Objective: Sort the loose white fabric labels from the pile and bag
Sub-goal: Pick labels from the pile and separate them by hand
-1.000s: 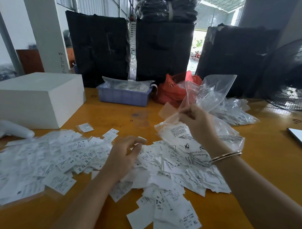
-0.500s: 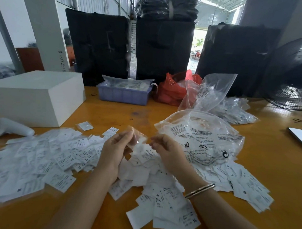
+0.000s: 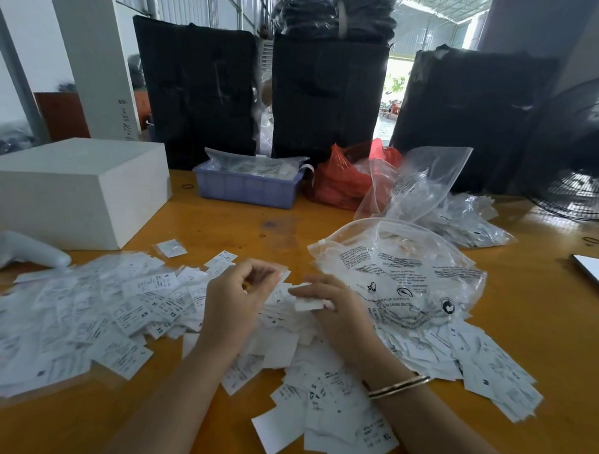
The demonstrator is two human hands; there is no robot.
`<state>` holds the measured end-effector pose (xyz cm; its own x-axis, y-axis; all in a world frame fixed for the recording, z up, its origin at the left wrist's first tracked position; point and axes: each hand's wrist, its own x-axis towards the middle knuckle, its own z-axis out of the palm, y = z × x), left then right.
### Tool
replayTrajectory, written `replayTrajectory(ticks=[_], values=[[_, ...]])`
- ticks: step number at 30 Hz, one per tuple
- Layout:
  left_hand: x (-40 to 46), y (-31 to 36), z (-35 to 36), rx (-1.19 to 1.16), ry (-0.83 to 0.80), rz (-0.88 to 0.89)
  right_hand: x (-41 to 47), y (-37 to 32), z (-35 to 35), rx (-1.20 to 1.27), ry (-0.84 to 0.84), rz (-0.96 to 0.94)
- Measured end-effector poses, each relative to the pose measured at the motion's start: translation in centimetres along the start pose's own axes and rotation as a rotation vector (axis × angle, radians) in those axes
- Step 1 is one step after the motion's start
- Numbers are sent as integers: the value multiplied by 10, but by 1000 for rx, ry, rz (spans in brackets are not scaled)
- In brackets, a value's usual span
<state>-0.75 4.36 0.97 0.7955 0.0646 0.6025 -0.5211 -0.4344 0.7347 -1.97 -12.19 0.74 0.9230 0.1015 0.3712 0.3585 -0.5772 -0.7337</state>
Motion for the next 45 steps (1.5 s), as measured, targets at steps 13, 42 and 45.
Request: replayTrajectory(ticks=[13,42,45], values=[[0,5,0,3,-99,172,-9,-1,0,-436,-166,-31],[-2,2,2,19,-269,103,-12,-18,-16,873,351,112],[-2,2,2,21,-259,113,-13,-19,-15,841,335,103]])
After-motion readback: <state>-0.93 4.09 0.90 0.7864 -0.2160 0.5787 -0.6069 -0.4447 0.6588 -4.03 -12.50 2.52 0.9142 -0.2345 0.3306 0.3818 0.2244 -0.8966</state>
